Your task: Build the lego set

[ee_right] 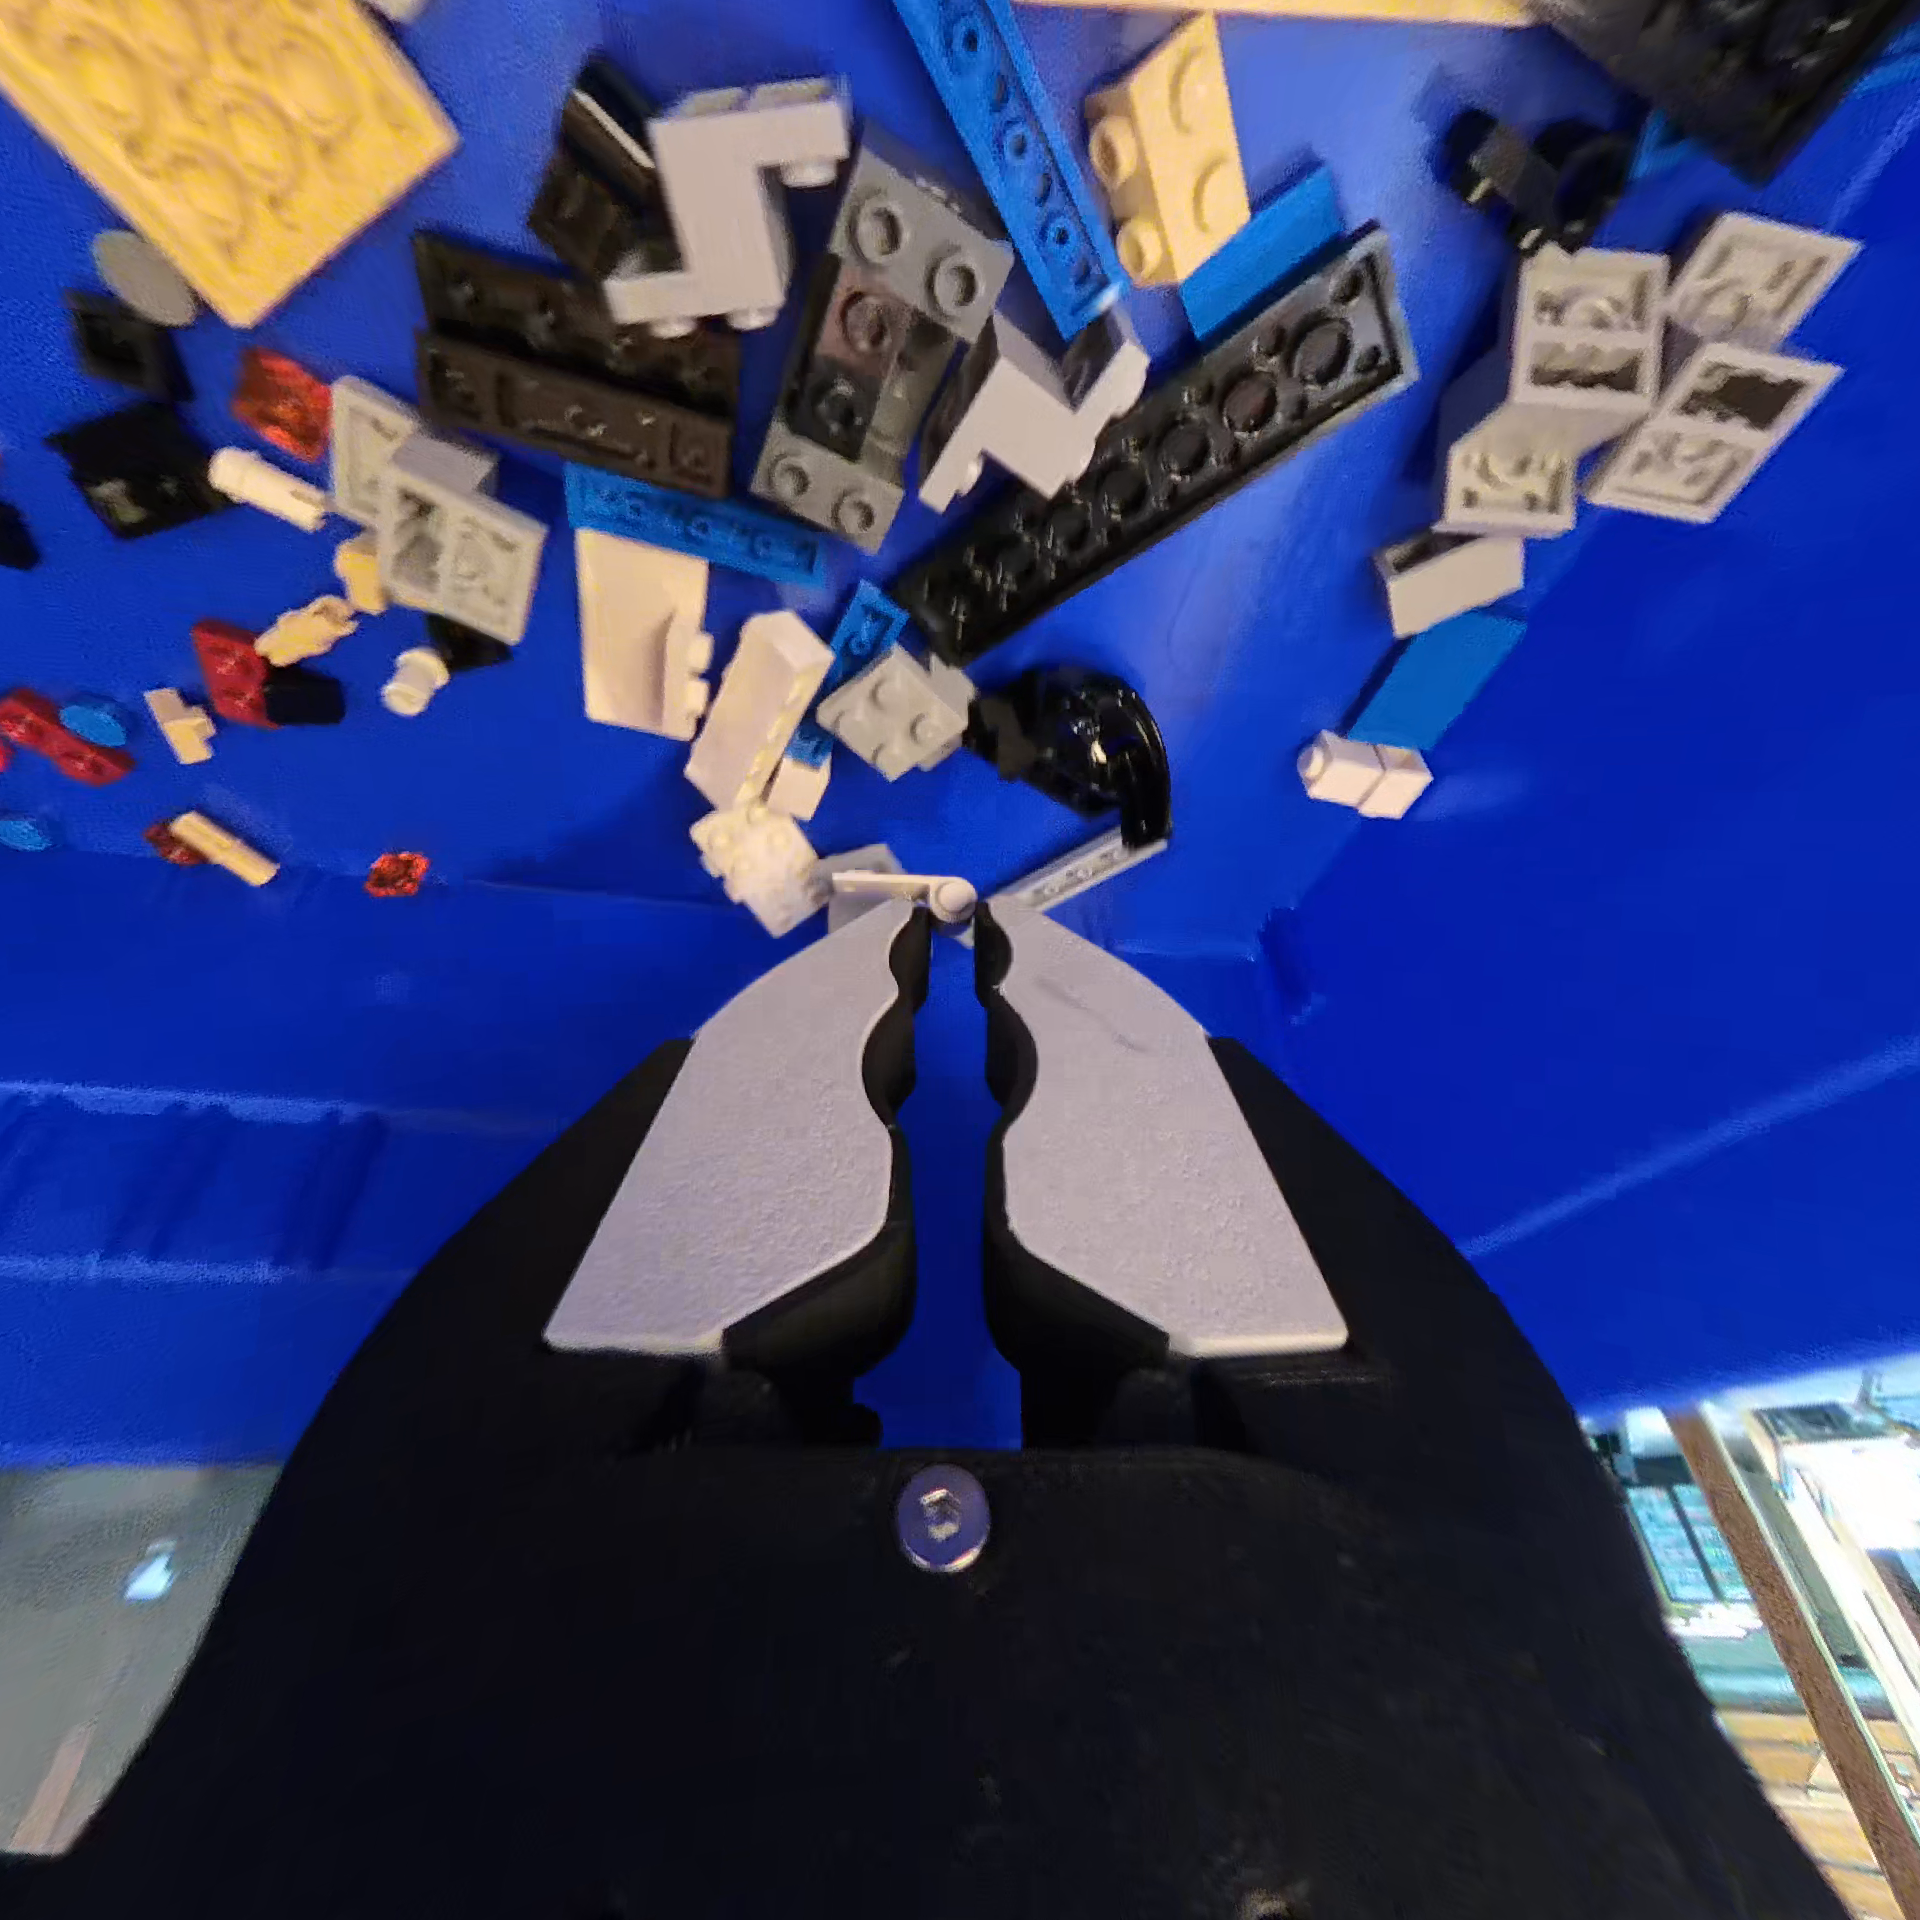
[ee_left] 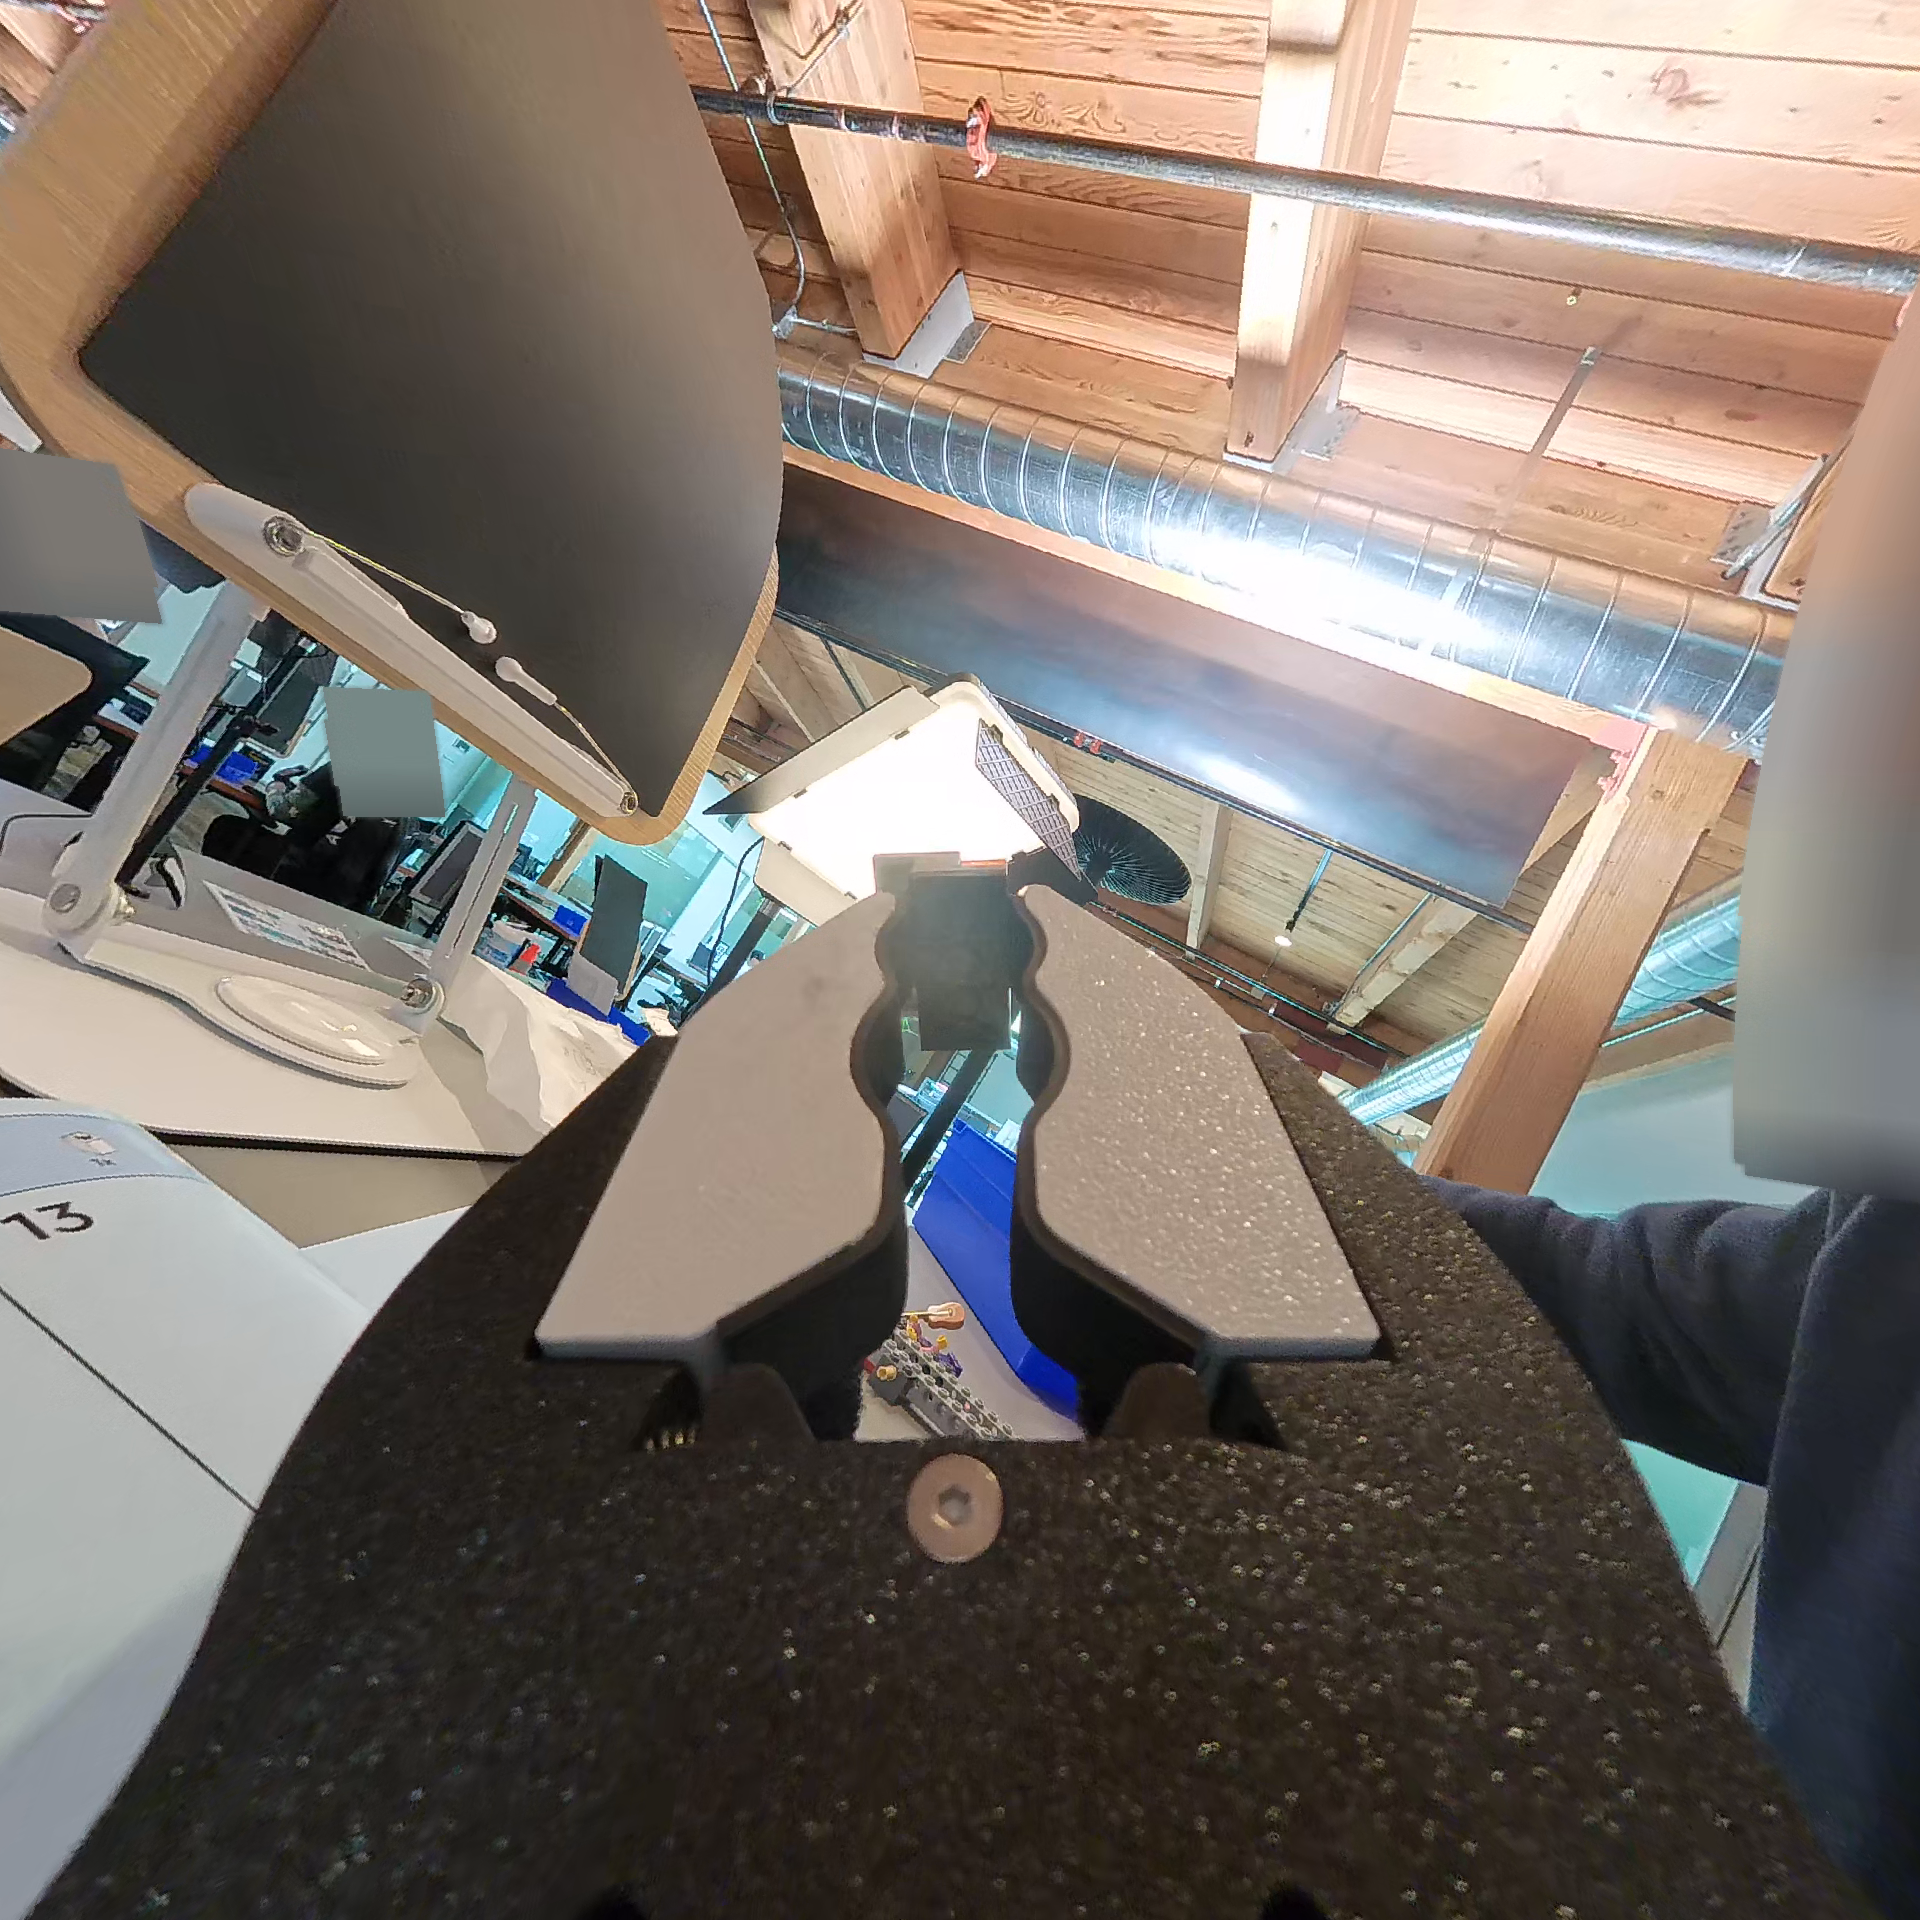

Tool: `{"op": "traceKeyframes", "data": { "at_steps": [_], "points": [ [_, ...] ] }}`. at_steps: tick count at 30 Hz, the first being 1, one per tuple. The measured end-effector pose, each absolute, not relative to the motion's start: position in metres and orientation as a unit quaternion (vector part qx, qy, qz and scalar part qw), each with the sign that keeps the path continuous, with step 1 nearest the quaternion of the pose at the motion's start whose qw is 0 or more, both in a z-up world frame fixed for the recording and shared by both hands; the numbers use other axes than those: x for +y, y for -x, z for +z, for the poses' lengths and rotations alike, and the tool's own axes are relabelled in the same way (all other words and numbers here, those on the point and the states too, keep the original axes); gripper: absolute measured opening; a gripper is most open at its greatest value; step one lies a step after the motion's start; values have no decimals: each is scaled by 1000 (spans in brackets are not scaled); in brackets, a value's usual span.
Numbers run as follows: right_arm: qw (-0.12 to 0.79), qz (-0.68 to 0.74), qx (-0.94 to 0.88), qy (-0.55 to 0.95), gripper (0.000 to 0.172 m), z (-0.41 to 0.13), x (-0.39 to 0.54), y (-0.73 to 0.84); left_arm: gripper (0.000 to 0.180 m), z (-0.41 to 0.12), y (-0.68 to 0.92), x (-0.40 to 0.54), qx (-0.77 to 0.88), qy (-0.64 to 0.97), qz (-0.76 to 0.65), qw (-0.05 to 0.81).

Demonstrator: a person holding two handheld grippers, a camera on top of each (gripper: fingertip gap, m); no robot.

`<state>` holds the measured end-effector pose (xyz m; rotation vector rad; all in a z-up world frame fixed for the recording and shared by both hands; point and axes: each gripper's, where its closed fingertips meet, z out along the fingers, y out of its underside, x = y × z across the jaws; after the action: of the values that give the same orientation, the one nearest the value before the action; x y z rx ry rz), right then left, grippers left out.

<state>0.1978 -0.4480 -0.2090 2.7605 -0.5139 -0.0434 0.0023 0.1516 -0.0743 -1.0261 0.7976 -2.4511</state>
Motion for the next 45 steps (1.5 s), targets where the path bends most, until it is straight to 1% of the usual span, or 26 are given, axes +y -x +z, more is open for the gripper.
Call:
{"op": "traceKeyframes", "data": {
  "at_steps": [2, 4, 7, 10, 13, 16, 19, 23, 28, 32, 36, 38, 40, 43, 45],
  "points": [
    [137, 6, -182, -974, 8, -190, -436, -195, 17, -74, -2, 152, 282, 364, -869, 182],
    [89, 23, -170, -981, 8, -167, -406, -185, 17, -74, -2, 151, 283, 362, -869, 183],
    [3, 30, -111, -993, 8, -139, -334, -147, 17, -72, -2, 152, 287, 360, -867, 192],
    [-34, 33, -35, -998, 8, -129, -265, -94, 17, -65, 8, 166, 267, 348, -870, 226],
    [-54, 6, 24, -998, 8, -142, -210, -37, 17, -59, 21, 186, 243, 338, -871, 259],
    [-62, -41, 60, -995, 8, -174, -175, 12, 17, -57, 29, 204, 222, 334, -872, 282],
    [-57, -53, 72, -994, 8, -211, -157, 34, 17, -54, 37, 214, 206, 327, -874, 295],
    [-71, -55, 68, -994, 8, -235, -147, 44, 17, -50, 45, 220, 192, 314, -879, 304],
    [-96, -54, 54, -992, 8, -235, -142, 42, 17, -51, 45, 224, 188, 315, -879, 305],
    [-115, -51, 45, -991, 16, -227, -142, 40, 17, -52, 40, 218, 198, 316, -880, 296],
    [-158, -50, 20, -986, 18, -194, -148, 29, 17, -53, 37, 217, 203, 319, -879, 291],
    [-175, -34, -6, -984, 18, -165, -166, 8, 17, -53, 37, 217, 203, 321, -879, 290],
    [-179, 10, -39, -983, 18, -133, -198, -29, 17, -54, 37, 217, 200, 321, -880, 287],
    [-140, 87, -89, -982, 17, -99, -269, -93, 17, -55, 33, 214, 201, 322, -882, 279],
    [-96, 115, -90, -985, 18, -97, -317, -125, 17, -56, 30, 210, 206, 322, -882, 275]
  ]
}}
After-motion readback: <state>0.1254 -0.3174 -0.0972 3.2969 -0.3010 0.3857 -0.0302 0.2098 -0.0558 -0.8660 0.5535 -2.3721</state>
